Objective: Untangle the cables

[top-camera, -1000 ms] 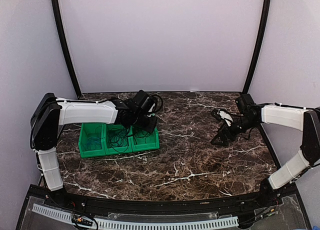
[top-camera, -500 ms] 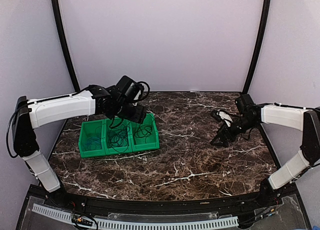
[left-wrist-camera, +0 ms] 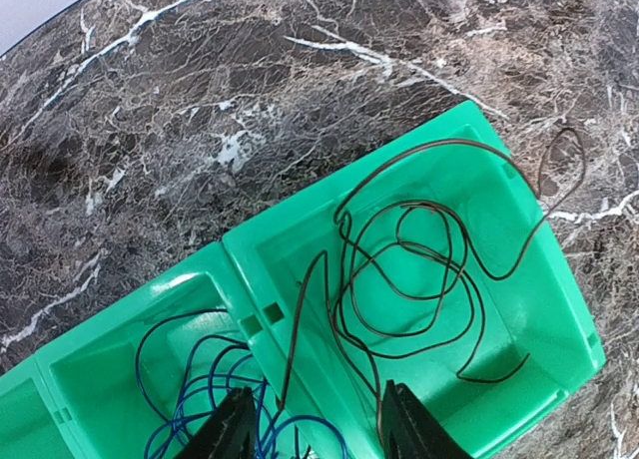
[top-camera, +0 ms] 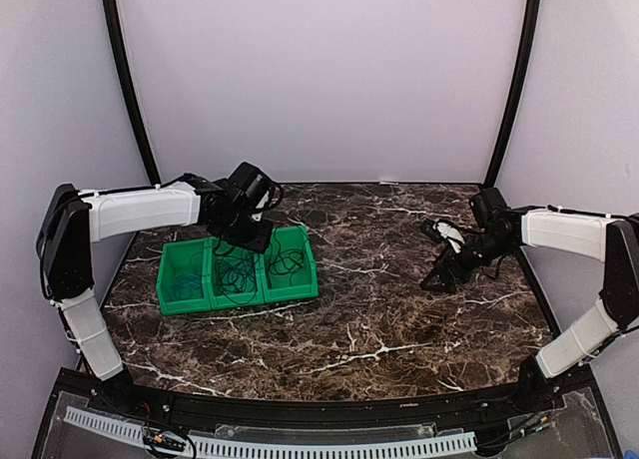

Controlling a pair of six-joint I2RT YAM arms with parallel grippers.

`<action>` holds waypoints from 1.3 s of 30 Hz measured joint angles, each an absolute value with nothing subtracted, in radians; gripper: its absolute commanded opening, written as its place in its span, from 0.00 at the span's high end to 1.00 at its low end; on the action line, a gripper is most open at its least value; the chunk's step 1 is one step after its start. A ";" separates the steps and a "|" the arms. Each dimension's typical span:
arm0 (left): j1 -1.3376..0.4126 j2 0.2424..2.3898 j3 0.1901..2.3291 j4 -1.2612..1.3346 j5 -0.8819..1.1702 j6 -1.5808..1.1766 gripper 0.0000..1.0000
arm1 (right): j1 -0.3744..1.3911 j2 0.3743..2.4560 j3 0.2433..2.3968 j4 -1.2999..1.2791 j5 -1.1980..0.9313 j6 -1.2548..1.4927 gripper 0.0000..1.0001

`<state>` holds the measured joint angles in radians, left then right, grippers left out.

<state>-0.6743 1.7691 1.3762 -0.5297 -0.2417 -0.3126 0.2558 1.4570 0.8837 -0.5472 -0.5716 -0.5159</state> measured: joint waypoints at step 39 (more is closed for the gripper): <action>-0.641 1.868 1.459 -0.555 -0.184 -0.266 0.72 | 0.256 1.464 0.884 -0.551 -0.571 -0.519 0.01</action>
